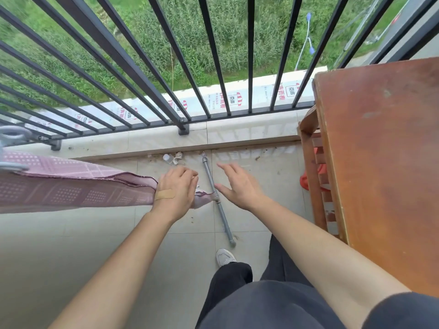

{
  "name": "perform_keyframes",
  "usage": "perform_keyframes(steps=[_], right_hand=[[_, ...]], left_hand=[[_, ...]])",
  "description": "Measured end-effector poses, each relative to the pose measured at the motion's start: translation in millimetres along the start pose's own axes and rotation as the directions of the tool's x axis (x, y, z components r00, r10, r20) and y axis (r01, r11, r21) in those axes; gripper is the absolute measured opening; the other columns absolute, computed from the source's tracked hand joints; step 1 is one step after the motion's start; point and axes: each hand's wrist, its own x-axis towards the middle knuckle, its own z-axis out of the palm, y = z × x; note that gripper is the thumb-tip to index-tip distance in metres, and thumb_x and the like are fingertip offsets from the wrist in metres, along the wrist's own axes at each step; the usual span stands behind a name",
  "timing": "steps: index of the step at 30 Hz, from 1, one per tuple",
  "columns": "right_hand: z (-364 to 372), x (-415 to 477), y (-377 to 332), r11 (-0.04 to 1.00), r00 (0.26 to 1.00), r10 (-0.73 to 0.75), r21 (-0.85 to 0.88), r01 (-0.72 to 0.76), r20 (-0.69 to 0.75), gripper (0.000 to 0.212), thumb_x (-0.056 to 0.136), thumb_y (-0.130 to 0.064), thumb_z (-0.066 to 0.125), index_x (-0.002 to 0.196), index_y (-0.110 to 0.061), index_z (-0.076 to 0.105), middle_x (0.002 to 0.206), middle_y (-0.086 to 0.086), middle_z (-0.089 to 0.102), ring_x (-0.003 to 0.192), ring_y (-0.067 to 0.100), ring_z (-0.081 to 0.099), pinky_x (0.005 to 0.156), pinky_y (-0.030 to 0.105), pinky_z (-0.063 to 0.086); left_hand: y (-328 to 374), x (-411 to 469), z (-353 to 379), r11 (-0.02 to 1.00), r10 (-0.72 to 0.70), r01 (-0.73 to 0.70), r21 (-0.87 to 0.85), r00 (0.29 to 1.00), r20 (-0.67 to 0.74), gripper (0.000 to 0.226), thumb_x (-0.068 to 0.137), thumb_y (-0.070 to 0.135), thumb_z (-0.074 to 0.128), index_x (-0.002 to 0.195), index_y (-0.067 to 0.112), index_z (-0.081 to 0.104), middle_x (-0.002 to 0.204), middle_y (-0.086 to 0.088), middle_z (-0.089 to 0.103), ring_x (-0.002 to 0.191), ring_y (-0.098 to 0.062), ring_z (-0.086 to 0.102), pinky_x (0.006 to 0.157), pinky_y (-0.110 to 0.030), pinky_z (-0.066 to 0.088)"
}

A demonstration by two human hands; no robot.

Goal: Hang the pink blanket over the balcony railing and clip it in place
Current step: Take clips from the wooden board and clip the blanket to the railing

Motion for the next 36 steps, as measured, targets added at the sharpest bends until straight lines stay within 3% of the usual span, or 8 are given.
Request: perform_keyframes(steps=[7, 12, 15, 18, 26, 29, 33, 36], right_hand=[[-69, -53, 25, 0.964, 0.928, 0.148, -0.158, -0.212, -0.341, 0.063, 0.099, -0.041, 0.047, 0.154, -0.019, 0.024, 0.162, 0.011, 0.015, 0.145, 0.029, 0.027, 0.115, 0.045, 0.032], [-91, -142, 57, 0.863, 0.81, 0.303, -0.217, -0.457, -0.502, 0.065, 0.099, -0.045, 0.044, 0.154, -0.017, 0.023, 0.163, 0.012, 0.005, 0.147, 0.03, 0.021, 0.117, 0.047, 0.026], [-88, -210, 77, 0.772, 0.692, 0.452, -0.143, -0.62, -0.563, 0.065, 0.1, -0.045, 0.041, 0.155, -0.018, 0.021, 0.164, 0.012, 0.003, 0.148, 0.03, 0.018, 0.118, 0.047, 0.022], [-82, -277, 101, 0.662, 0.574, 0.584, -0.072, -0.746, -0.574, 0.064, 0.1, -0.046, 0.04, 0.155, -0.019, 0.021, 0.164, 0.012, 0.005, 0.149, 0.031, 0.017, 0.12, 0.046, 0.02], [-102, -394, 199, 0.334, 0.266, 0.881, 0.115, -0.936, -0.39, 0.075, 0.094, -0.038, 0.053, 0.156, -0.017, 0.015, 0.163, 0.019, 0.006, 0.149, 0.036, 0.015, 0.119, 0.048, 0.022], [-117, -411, 249, 0.327, 0.243, 0.887, 0.163, -0.931, -0.393, 0.073, 0.094, -0.023, 0.054, 0.156, -0.015, 0.016, 0.162, 0.021, 0.006, 0.147, 0.038, 0.016, 0.116, 0.049, 0.026], [-123, -424, 300, 0.344, 0.271, 0.903, 0.184, -0.921, -0.333, 0.074, 0.092, -0.005, 0.049, 0.156, -0.018, 0.016, 0.164, 0.014, 0.008, 0.146, 0.035, 0.02, 0.11, 0.047, 0.033], [-118, -432, 324, 0.386, 0.318, 0.895, 0.189, -0.903, -0.312, 0.053, 0.096, -0.007, 0.049, 0.147, -0.017, 0.035, 0.147, 0.014, 0.041, 0.126, 0.038, 0.043, 0.095, 0.046, 0.043]], left_hand=[[41, -5, -36, 0.998, 0.03, -0.041, -0.042, 0.973, -0.227, 0.039, 0.096, 0.029, 0.054, 0.129, 0.008, 0.058, 0.14, -0.017, 0.05, 0.123, -0.039, 0.049, 0.101, -0.052, 0.037], [75, -20, -22, 0.985, 0.124, -0.148, -0.091, 0.966, -0.229, 0.055, 0.097, 0.041, 0.038, 0.142, 0.01, 0.043, 0.154, -0.016, 0.032, 0.14, -0.035, 0.031, 0.111, -0.053, 0.03], [109, -26, 4, 0.967, 0.219, -0.227, -0.114, 0.972, -0.083, 0.057, 0.1, 0.045, 0.035, 0.149, 0.015, 0.034, 0.16, -0.011, 0.02, 0.146, -0.029, 0.019, 0.117, -0.05, 0.02], [156, -31, 27, 0.916, 0.394, -0.389, -0.102, 0.918, 0.042, 0.061, 0.098, 0.046, 0.041, 0.15, 0.016, 0.031, 0.161, -0.01, 0.016, 0.145, -0.03, 0.021, 0.117, -0.05, 0.02], [293, -54, 74, 0.808, 0.588, -0.578, -0.117, 0.772, 0.244, 0.062, 0.099, 0.052, 0.032, 0.153, 0.023, 0.023, 0.163, -0.005, 0.006, 0.149, -0.025, 0.009, 0.119, -0.042, 0.013], [329, -59, 109, 0.817, 0.563, -0.568, -0.094, 0.752, 0.343, 0.061, 0.099, 0.054, 0.028, 0.153, 0.026, 0.02, 0.163, -0.001, 0.003, 0.149, -0.022, 0.005, 0.117, -0.041, 0.014], [360, -61, 156, 0.839, 0.479, -0.538, -0.082, 0.659, 0.58, 0.06, 0.101, 0.044, 0.031, 0.154, 0.023, 0.014, 0.163, 0.0, -0.002, 0.149, -0.023, 0.002, 0.118, -0.045, 0.019], [373, -66, 178, 0.868, 0.349, -0.497, -0.01, 0.595, 0.724, 0.06, 0.101, 0.039, 0.034, 0.154, 0.017, 0.016, 0.163, -0.007, 0.0, 0.149, -0.027, 0.001, 0.121, -0.043, 0.012]])
